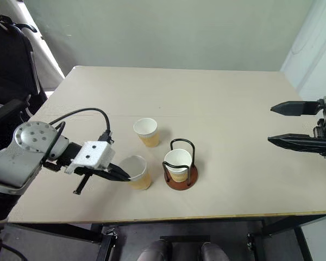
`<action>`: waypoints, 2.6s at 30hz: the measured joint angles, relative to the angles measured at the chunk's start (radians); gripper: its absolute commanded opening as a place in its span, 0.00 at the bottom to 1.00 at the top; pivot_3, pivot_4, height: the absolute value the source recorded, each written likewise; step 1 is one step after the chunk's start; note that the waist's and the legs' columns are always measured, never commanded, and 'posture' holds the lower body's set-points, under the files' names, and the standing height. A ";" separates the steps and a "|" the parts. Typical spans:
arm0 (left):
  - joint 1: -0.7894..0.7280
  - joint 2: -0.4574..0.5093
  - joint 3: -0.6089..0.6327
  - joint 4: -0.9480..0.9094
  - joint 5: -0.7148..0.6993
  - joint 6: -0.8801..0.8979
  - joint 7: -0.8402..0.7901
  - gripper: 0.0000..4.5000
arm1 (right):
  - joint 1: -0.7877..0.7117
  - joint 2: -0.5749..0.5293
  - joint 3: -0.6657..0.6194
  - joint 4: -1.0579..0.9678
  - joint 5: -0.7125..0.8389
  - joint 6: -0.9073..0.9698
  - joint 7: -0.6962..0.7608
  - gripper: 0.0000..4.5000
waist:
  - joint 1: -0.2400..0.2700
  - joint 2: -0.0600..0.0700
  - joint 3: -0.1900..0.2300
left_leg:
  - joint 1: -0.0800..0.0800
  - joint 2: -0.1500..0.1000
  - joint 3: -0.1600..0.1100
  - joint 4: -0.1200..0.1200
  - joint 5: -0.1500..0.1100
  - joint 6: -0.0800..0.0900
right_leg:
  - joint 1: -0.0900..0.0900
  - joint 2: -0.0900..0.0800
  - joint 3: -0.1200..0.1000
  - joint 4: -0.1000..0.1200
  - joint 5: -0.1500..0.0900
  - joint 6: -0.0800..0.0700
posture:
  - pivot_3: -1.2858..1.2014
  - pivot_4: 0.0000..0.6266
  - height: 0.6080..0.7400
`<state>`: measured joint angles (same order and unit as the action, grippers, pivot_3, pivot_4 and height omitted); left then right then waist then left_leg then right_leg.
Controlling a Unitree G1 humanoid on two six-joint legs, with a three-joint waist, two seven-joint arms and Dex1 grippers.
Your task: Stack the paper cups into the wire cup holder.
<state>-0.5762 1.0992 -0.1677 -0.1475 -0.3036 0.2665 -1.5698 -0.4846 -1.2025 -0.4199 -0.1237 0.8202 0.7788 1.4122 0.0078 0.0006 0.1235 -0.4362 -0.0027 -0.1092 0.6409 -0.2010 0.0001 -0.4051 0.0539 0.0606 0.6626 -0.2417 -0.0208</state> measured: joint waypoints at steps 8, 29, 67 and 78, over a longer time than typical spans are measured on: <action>-0.140 -0.001 0.018 0.062 -0.067 0.034 -0.009 0.01 | -0.001 -0.005 0.001 0.009 -0.002 -0.017 -0.001 1.00 | 0.002 0.000 0.000 | 0.000 0.000 0.000 0.001 0.000 0.000 | 0.000 0.000 0.000 0.000 0.000 0.001 | 0.52 0.24 1.00; -0.654 -0.229 -0.257 0.290 -0.263 -0.093 -0.012 0.01 | 0.043 -0.007 -0.013 -0.060 0.002 -0.006 -0.053 1.00 | 0.011 0.001 0.001 | -0.002 -0.002 0.003 0.008 -0.003 0.006 | 0.003 -0.001 0.004 -0.001 0.000 0.010 | 0.52 0.24 1.00; -0.679 -0.261 -0.296 0.682 0.067 -0.319 0.059 0.99 | 0.122 -0.018 -0.106 -0.120 0.023 0.018 -0.105 1.00 | 0.002 0.006 -0.002 | -0.003 -0.003 0.007 0.013 -0.008 0.012 | 0.004 -0.001 0.009 -0.001 -0.002 0.016 | 0.52 0.24 1.00; -0.543 -0.384 -0.253 0.960 0.274 -0.429 0.142 0.99 | 0.117 -0.018 -0.068 -0.103 0.018 -0.009 -0.099 1.00 | 0.031 0.006 0.000 | -0.017 -0.006 0.007 0.030 -0.012 0.020 | -0.004 -0.004 0.009 -0.002 0.002 0.024 | 0.52 0.24 1.00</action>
<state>-1.1189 0.7153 -0.4204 0.8129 -0.0298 -0.1629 -1.4277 -0.3676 -1.2203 -0.4884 -0.2267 0.8380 0.7695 1.3132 0.0387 0.0062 0.1233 -0.4535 -0.0085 -0.1024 0.6707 -0.2132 0.0202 -0.4087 0.0501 0.0697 0.6606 -0.2393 0.0030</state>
